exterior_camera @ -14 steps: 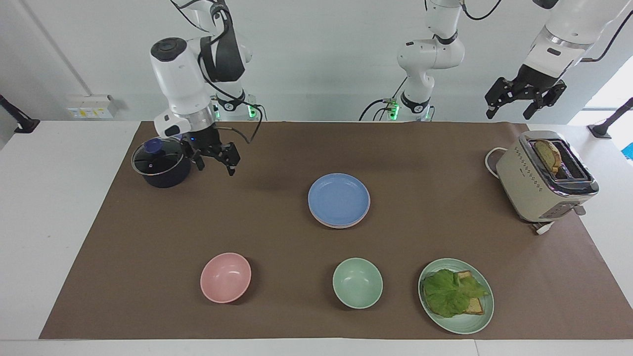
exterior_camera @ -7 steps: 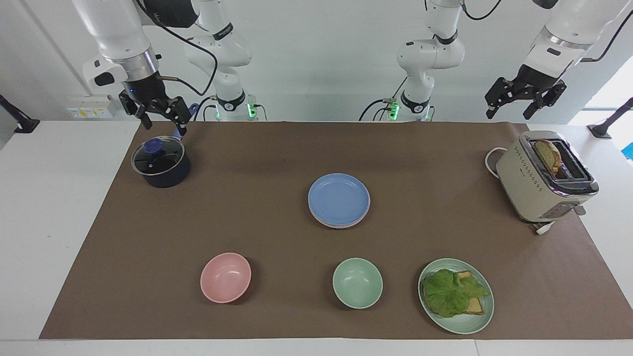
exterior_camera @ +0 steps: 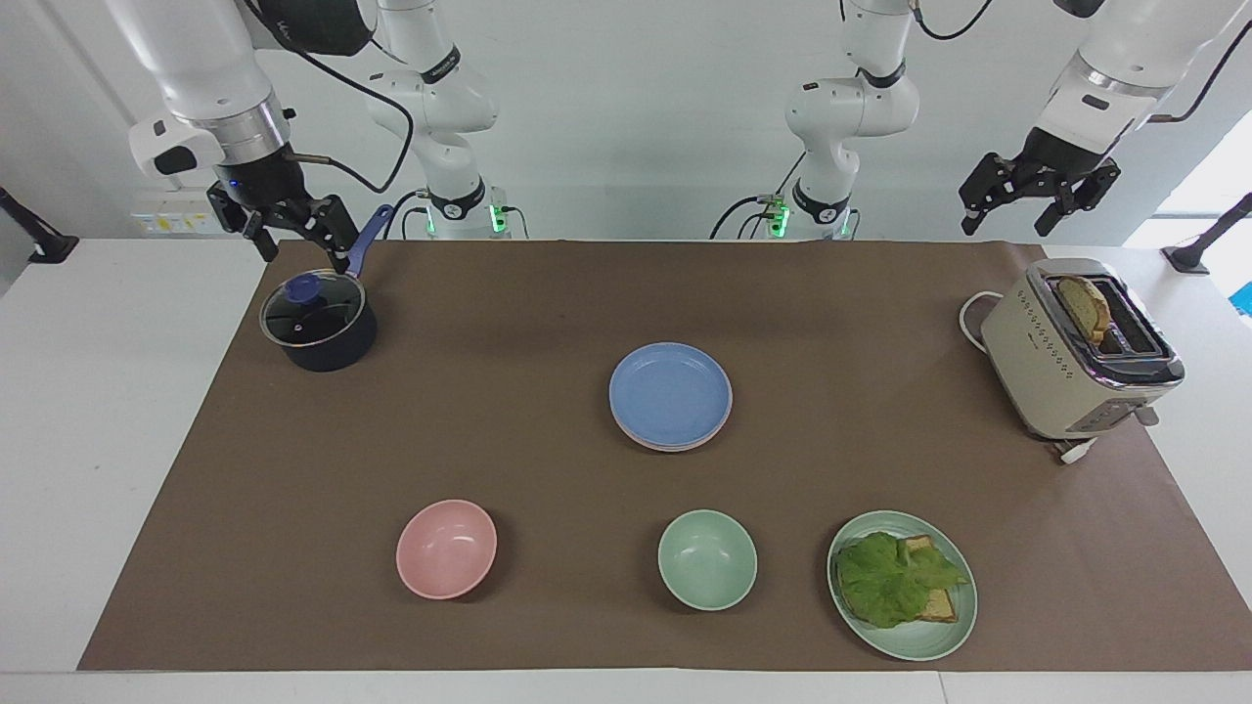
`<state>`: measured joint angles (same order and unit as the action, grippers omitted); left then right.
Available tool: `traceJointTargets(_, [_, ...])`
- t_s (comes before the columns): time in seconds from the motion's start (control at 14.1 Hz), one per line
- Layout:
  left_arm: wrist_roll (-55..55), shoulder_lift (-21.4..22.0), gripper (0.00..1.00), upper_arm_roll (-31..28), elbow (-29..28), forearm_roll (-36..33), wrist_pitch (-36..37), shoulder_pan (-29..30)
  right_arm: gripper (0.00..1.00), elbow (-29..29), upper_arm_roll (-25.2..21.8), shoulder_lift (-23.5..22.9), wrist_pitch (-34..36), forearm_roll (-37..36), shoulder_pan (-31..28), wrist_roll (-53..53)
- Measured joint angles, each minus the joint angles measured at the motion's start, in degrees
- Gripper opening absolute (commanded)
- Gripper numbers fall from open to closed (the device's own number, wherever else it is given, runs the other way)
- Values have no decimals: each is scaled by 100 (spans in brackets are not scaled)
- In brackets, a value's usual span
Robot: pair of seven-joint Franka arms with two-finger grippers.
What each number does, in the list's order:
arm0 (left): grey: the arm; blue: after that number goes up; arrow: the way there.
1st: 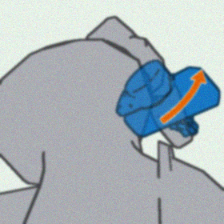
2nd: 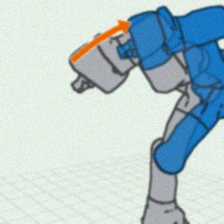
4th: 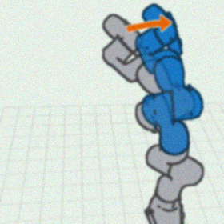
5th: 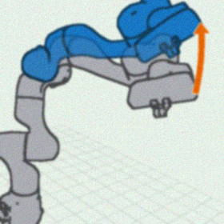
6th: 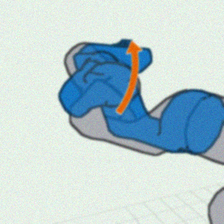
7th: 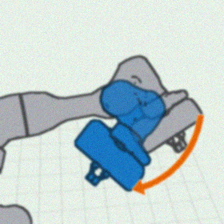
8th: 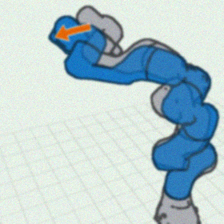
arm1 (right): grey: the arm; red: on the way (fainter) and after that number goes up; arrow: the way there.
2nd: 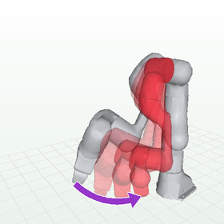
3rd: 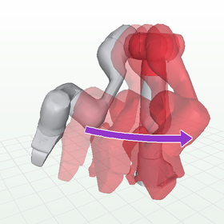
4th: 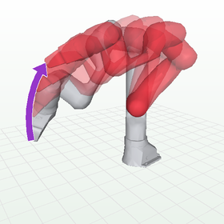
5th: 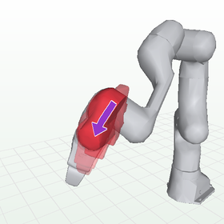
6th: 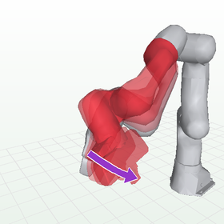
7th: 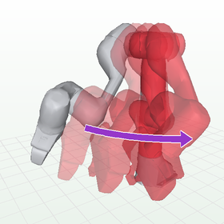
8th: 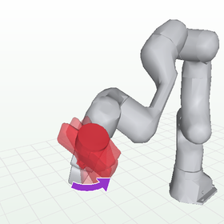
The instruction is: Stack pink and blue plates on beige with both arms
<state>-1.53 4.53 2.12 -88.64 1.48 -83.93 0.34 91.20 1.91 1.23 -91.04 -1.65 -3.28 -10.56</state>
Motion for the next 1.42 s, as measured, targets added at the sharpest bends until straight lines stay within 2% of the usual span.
traceJointTargets(1.42, [0, 0, 100, 0, 0, 0, 3, 0, 100, 11, 31, 0, 18, 0, 19, 194])
